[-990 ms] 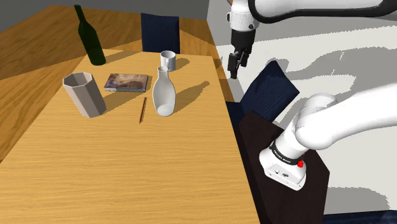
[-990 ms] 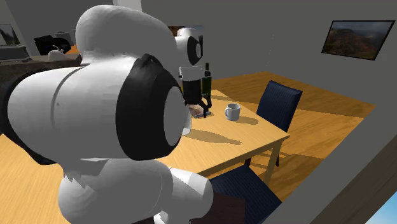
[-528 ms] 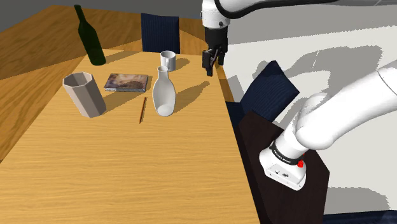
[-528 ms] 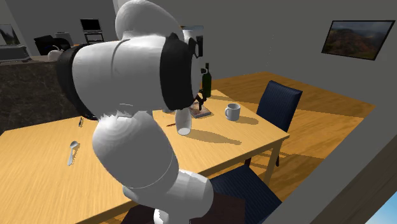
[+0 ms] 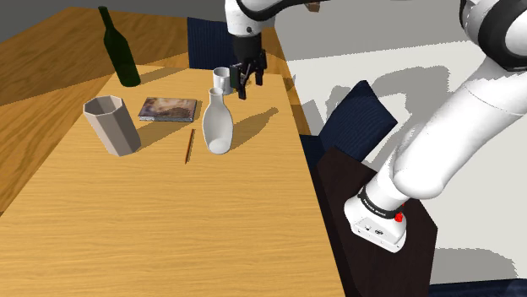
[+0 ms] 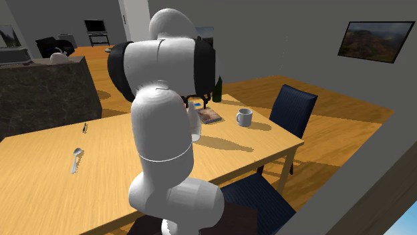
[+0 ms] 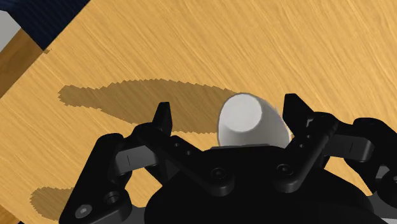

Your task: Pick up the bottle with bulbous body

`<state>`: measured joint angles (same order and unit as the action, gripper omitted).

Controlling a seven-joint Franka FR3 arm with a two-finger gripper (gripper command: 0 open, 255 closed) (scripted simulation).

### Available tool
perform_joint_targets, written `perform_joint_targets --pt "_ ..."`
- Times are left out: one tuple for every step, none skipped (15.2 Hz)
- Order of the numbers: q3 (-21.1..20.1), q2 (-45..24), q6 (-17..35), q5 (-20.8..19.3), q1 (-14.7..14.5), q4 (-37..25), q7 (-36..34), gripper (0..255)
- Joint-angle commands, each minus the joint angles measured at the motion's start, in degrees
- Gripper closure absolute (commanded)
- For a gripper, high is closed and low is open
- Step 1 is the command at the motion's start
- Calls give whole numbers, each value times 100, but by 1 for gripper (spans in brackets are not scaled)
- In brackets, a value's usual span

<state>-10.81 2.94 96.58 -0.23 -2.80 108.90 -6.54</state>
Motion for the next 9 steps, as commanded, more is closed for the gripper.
perform_joint_targets --pt "-67 -459 -53 -13 -58 -516 -92 0" --pt "-92 -684 -81 -26 -86 -771 -127 0" --pt "-116 -913 -116 -42 -117 -1038 -162 0" --pt "-138 -1145 -160 -60 -151 -1316 -197 0" --pt "-158 -1382 -212 -81 -188 -1608 -230 0" --pt "-177 -1623 -274 -103 -228 -1914 -263 0" --pt "-193 -1870 -345 -128 -273 -2235 -294 0" --pt "-189 -1870 -269 -128 -273 -2158 -292 0" --pt "-187 -1872 -192 -128 -272 -2084 -291 0"
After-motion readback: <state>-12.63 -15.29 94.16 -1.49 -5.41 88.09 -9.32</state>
